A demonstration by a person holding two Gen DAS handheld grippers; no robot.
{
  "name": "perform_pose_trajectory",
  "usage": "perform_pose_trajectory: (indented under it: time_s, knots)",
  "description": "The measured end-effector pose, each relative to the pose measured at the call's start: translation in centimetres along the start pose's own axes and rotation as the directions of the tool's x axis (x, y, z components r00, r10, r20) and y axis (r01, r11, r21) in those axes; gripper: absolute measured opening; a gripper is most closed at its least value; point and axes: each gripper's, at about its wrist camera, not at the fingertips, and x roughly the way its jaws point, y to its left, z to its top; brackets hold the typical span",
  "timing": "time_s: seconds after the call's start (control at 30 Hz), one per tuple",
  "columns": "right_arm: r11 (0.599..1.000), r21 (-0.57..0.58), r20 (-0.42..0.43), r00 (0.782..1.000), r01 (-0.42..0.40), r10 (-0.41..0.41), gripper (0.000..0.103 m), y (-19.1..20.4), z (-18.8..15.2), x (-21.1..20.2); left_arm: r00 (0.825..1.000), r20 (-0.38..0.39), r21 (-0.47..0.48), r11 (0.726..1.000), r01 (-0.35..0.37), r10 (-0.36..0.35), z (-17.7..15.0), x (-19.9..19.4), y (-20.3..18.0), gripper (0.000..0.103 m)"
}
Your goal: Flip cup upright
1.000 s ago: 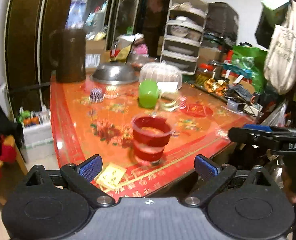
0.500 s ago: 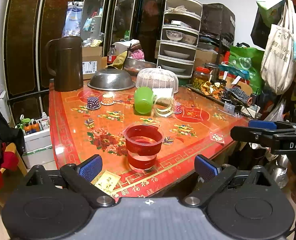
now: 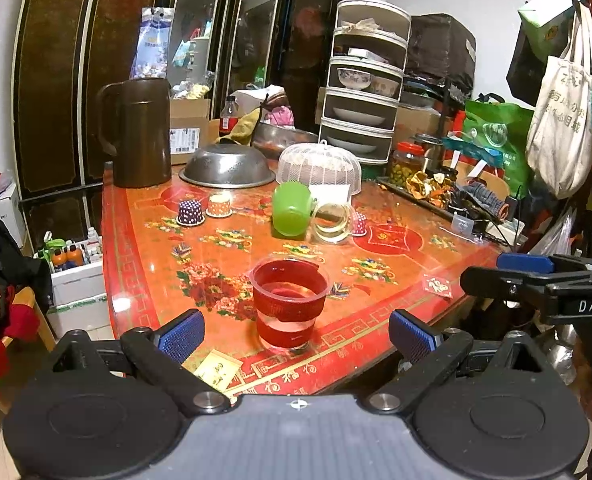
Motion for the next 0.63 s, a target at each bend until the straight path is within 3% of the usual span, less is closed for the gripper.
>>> perform_pose_trajectory:
  time_s: [0.63]
  knots:
    - [1.000, 0.018, -0.016, 1.000, -0.006, 0.007, 0.102, -0.46, -0.23, 0.34, 1.000, 0.011, -0.008, 1.000, -0.025, 0.025, -0.04, 0.20, 0.16, 0.100]
